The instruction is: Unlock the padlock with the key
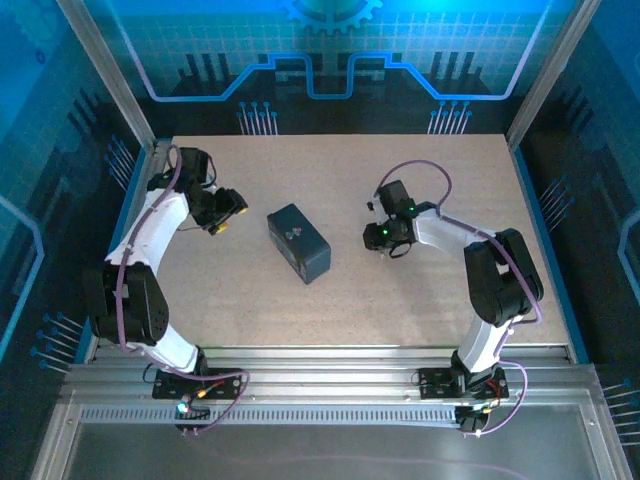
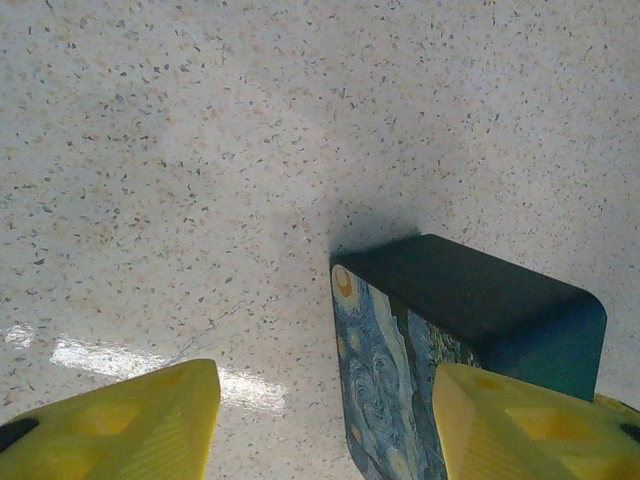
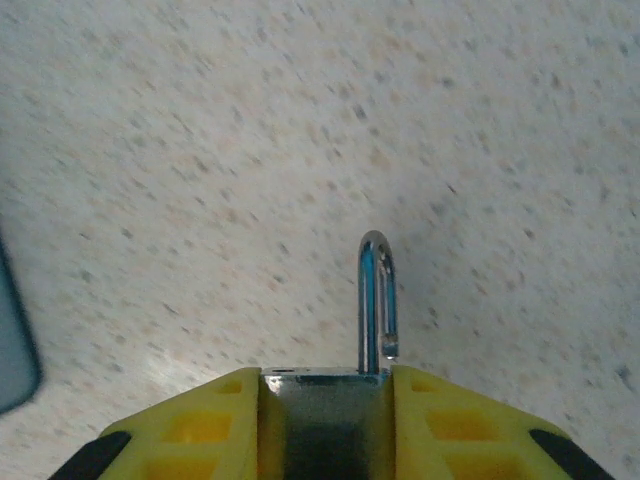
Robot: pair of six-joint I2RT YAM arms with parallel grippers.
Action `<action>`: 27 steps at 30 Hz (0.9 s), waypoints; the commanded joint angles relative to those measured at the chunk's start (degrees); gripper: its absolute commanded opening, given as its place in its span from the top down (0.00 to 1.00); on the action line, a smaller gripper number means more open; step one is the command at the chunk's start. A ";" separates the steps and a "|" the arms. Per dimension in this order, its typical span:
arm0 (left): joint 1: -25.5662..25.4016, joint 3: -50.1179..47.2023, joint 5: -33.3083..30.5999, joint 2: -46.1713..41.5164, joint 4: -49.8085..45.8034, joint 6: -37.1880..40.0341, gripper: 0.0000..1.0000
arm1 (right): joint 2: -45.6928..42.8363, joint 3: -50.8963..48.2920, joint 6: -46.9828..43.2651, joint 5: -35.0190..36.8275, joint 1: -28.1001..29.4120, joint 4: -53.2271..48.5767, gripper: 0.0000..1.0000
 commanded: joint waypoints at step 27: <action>-0.53 1.24 0.56 -1.96 -1.82 1.17 0.41 | -4.30 10.34 -6.96 0.78 21.80 1.12 0.00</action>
